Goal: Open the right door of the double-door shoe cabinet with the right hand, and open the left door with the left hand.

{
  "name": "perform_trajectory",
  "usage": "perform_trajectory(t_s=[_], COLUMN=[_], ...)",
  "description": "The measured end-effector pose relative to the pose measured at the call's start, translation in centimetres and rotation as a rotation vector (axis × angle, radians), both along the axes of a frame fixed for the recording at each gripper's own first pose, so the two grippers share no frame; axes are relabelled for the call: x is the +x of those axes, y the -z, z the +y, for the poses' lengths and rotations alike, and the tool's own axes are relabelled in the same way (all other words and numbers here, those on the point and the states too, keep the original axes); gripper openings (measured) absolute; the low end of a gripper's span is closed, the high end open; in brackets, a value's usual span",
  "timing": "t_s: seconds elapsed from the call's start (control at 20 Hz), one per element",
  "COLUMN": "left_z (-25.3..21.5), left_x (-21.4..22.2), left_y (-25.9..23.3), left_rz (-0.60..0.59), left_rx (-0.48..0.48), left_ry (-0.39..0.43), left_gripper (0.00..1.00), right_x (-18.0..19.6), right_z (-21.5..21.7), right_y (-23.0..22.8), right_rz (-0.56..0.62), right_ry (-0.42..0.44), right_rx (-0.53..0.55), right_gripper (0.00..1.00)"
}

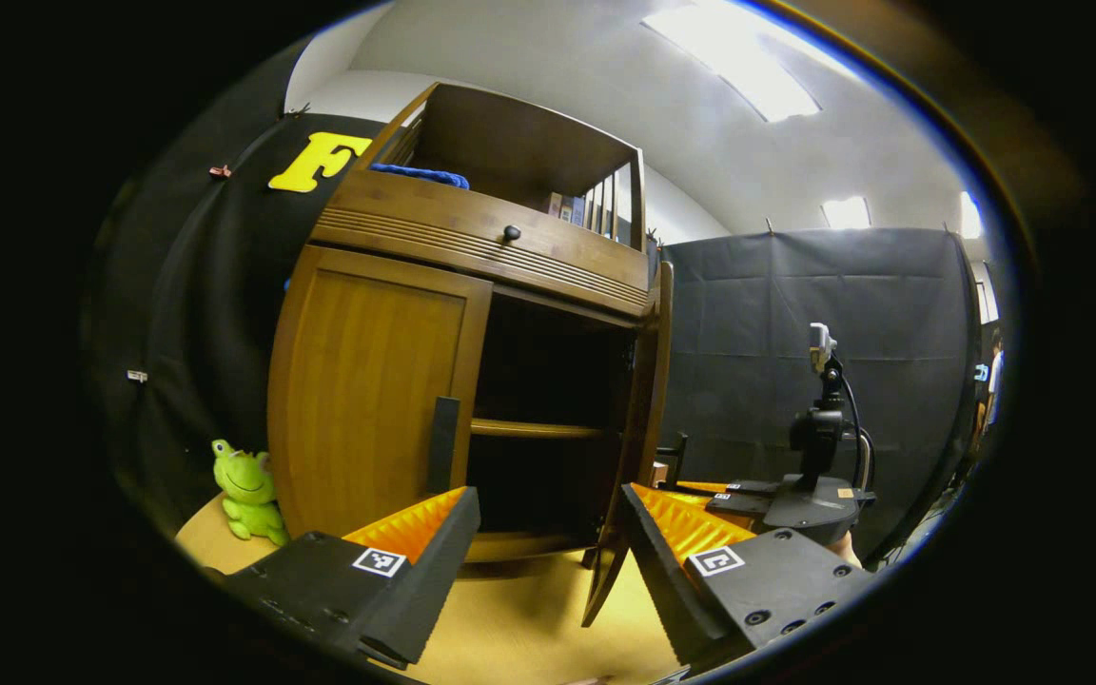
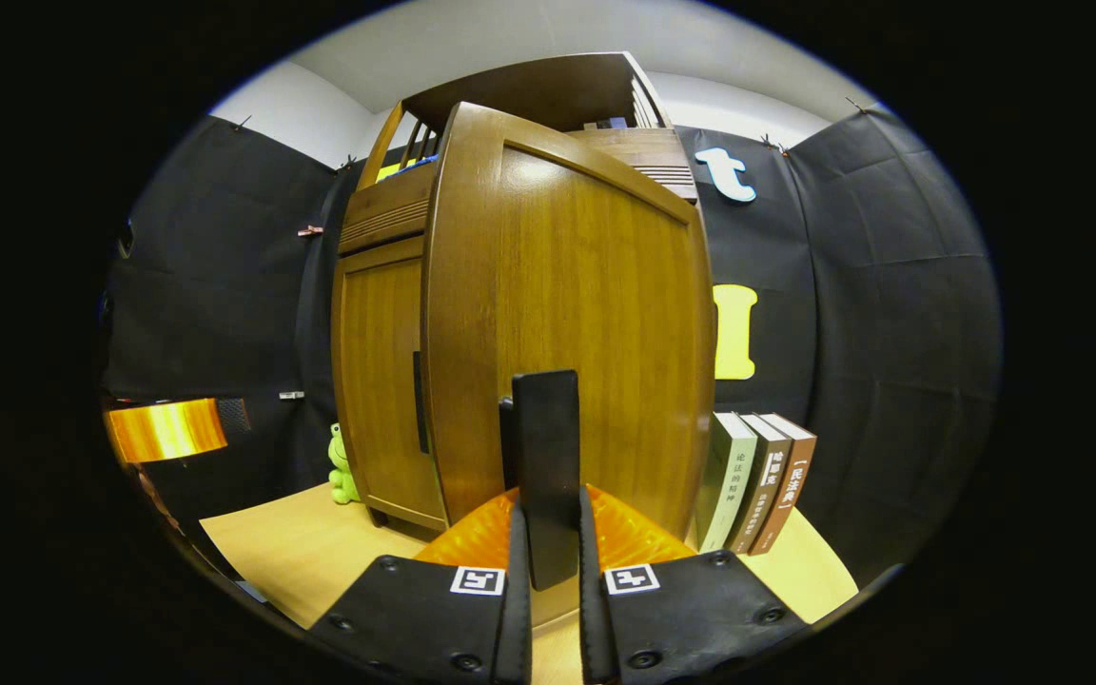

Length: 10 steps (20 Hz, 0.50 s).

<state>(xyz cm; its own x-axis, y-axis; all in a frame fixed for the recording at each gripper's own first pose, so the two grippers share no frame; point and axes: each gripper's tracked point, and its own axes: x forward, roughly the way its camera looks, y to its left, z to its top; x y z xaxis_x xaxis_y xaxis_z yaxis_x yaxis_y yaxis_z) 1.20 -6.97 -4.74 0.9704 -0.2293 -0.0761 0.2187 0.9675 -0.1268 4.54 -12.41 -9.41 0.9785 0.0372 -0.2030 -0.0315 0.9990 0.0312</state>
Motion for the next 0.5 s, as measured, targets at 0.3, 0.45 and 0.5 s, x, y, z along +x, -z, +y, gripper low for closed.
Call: perform_trajectory(t_s=[0.3,0.45,0.5], left_z=[-2.4,-3.2,-3.6], left_x=[0.8,1.3,1.6], left_y=[1.1,1.4,1.6], left_rz=[0.024,0.03,0.034], left_rx=[0.005,-0.009,-0.014], left_ry=[0.034,0.041,0.045], left_gripper=[0.92,0.92,0.92], right_x=[-1.8,-2.5,-2.7], right_z=[-2.4,-3.7,-4.1], right_y=[-0.5,-0.8,-0.9], right_rz=[-0.009,-0.011,-0.011], right_ry=[0.035,0.058,0.066], right_rx=[-0.012,-0.018,-0.025], right_gripper=[0.23,0.23,0.23])
